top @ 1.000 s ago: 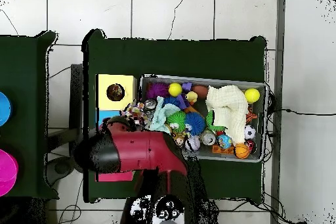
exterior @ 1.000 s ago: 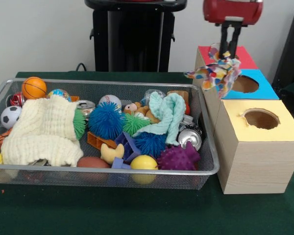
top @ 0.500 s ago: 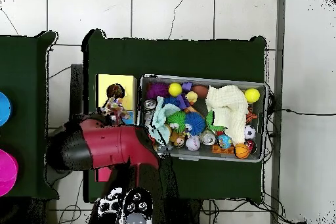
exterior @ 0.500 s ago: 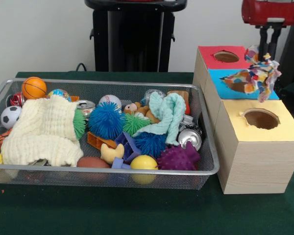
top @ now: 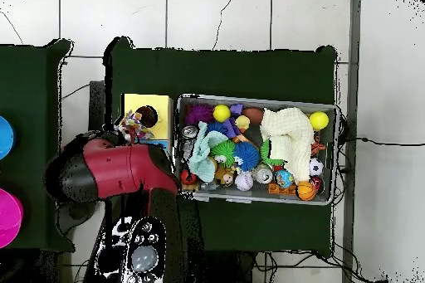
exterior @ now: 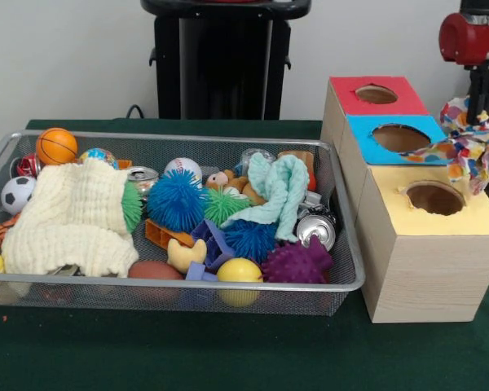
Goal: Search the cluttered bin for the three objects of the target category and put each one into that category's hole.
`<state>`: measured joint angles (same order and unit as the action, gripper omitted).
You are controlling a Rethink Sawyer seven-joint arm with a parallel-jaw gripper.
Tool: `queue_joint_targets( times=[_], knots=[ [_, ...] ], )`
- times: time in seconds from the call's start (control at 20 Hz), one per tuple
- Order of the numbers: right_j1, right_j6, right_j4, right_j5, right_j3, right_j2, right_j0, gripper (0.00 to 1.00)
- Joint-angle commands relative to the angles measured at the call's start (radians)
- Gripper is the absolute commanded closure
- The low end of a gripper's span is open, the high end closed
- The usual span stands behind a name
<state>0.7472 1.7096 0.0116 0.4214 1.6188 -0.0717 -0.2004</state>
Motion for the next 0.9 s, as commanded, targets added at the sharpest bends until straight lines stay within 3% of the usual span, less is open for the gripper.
queue_joint_targets(
  times=[0.05, 0.5, 0.9],
  knots=[
    [-0.110, 0.244, 0.032, 0.119, -0.094, -0.058, -0.012, 1.00],
    [-0.177, 0.228, 0.019, 0.039, -0.114, -0.110, -0.014, 1.00],
    [-0.252, 0.233, 0.074, 0.092, -0.065, -0.079, 0.015, 1.00]
  ],
)
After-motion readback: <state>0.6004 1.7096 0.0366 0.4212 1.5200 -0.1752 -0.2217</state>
